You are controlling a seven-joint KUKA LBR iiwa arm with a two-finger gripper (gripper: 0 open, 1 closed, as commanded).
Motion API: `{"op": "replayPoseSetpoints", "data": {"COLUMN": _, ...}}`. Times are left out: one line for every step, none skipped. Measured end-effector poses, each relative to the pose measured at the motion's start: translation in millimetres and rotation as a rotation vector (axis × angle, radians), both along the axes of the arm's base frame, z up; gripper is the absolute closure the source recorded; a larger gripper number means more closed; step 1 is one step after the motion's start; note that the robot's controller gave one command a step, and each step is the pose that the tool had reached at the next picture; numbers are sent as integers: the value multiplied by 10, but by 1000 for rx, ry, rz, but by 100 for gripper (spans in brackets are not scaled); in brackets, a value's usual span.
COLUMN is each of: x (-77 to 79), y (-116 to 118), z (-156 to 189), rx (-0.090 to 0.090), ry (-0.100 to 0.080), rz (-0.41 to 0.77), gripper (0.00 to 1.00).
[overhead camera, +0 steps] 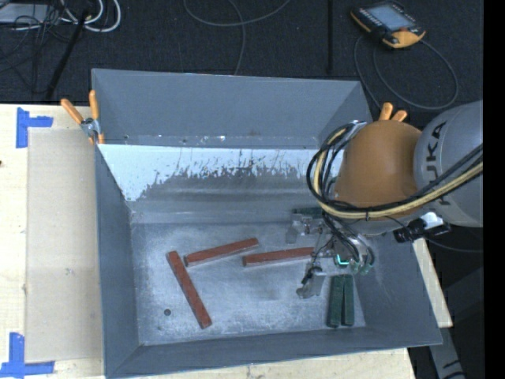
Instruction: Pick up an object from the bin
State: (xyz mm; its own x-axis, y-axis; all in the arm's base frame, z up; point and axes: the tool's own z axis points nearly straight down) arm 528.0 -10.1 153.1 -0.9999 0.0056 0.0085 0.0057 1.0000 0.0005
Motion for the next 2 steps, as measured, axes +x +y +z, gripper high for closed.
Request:
{"op": "replayPoseSetpoints", "data": {"x": 18, "y": -1, "z": 32, "rx": 0, "ry": -7, "rz": 0, "gripper": 0}}
{"op": "replayPoseSetpoints", "data": {"x": 217, "y": -454, "z": -374, "rx": 1, "ry": -16, "rz": 32, "gripper": 0}}
